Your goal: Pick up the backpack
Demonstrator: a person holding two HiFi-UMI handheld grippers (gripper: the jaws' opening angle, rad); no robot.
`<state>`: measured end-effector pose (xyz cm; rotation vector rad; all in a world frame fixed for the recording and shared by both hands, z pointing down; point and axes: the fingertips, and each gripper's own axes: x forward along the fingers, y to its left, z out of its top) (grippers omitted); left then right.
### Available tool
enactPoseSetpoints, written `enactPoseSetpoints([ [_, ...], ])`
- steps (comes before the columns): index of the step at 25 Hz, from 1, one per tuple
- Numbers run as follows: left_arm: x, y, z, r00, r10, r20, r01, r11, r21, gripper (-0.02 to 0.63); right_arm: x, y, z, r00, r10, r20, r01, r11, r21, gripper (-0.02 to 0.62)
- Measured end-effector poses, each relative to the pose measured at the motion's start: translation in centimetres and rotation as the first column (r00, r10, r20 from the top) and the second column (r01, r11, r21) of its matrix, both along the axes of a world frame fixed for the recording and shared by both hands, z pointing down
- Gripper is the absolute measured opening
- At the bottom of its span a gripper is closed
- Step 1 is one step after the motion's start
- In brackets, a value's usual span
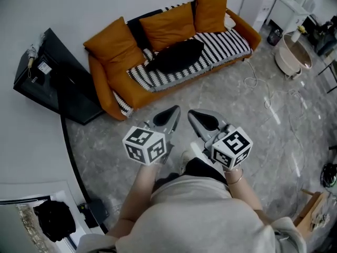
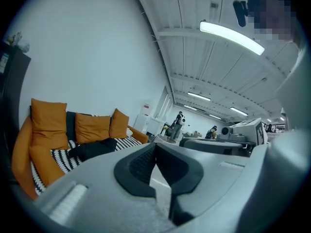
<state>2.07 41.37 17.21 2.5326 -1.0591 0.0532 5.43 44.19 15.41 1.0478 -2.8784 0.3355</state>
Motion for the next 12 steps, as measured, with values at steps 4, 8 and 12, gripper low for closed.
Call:
enactPoseSetpoints([
  [4, 0.8, -3.8, 0.3, 0.999, -0.011, 0.030, 0.011, 1.000, -0.013, 0.008, 1.3, -4.5, -0.3, 1.000, 0.006, 0.007, -0.006, 1.000, 0.009, 0.003],
  [8, 1.2, -5.9, 0.9, 0.999, -0.028, 0.044, 0.030, 0.999, -0.040, 0.008, 2.1, -7.4, -0.1, 1.000, 0.015, 0.022, -0.015, 1.000, -0.014, 0.003],
  [12, 1.4, -7.8, 2.1, 0.999, -0.020, 0.040, 0.023, 0.997, -0.077, 0.008, 2.4, -9.2, 0.9, 0.999, 0.016, 0.031, -0.015, 0.999, -0.050, 0.003],
])
